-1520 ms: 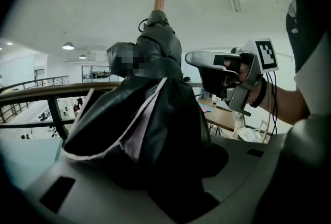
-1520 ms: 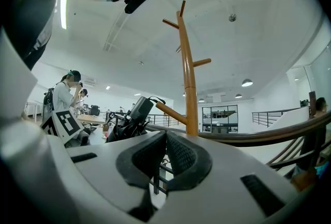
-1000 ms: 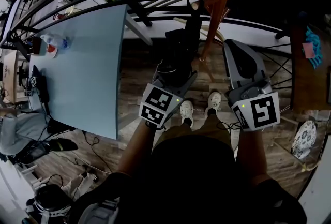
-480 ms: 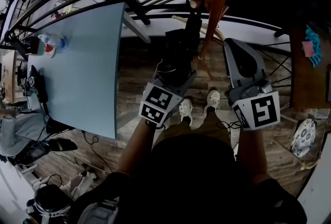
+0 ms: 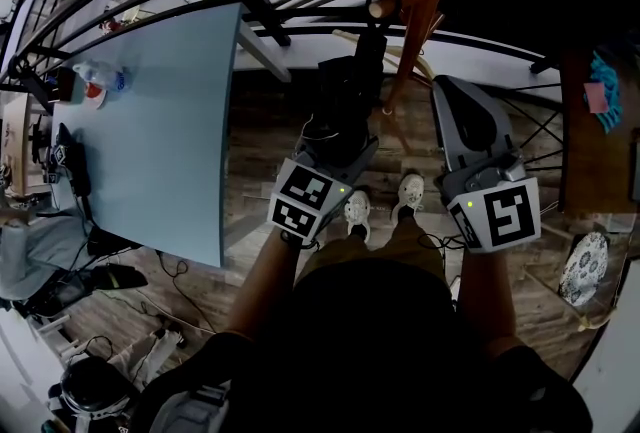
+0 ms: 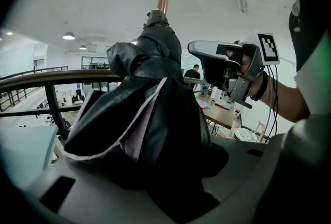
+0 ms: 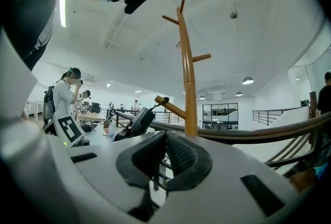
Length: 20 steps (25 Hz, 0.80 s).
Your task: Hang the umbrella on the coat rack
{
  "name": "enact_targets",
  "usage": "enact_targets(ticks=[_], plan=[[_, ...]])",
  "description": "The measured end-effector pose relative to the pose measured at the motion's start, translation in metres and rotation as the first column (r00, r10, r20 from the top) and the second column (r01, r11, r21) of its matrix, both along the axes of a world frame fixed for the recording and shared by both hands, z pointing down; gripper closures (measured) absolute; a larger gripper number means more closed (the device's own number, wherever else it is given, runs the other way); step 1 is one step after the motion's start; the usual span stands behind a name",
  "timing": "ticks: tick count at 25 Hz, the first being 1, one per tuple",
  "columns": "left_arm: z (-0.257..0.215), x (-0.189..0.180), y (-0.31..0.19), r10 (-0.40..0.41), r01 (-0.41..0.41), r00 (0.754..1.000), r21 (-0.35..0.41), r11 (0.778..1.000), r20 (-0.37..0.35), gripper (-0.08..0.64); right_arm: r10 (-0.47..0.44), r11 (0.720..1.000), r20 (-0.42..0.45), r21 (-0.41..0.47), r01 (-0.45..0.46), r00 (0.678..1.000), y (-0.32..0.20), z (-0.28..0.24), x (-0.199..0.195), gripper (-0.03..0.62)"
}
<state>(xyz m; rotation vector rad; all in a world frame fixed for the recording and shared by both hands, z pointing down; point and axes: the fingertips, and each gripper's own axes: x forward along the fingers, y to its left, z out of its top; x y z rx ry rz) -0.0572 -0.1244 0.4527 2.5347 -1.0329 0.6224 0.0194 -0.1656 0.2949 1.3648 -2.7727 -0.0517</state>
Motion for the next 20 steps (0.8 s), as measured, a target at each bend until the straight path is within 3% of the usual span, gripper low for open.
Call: enact_targets(ticks=[20], plan=[[0.007,0.025,-0.010,0.033,-0.033,0.999,-0.013,0.999,0.010,0.350,0.029,1.000,0.002,-0.010,-0.029,1.000,-0.007,0.005,0.024,0.561]])
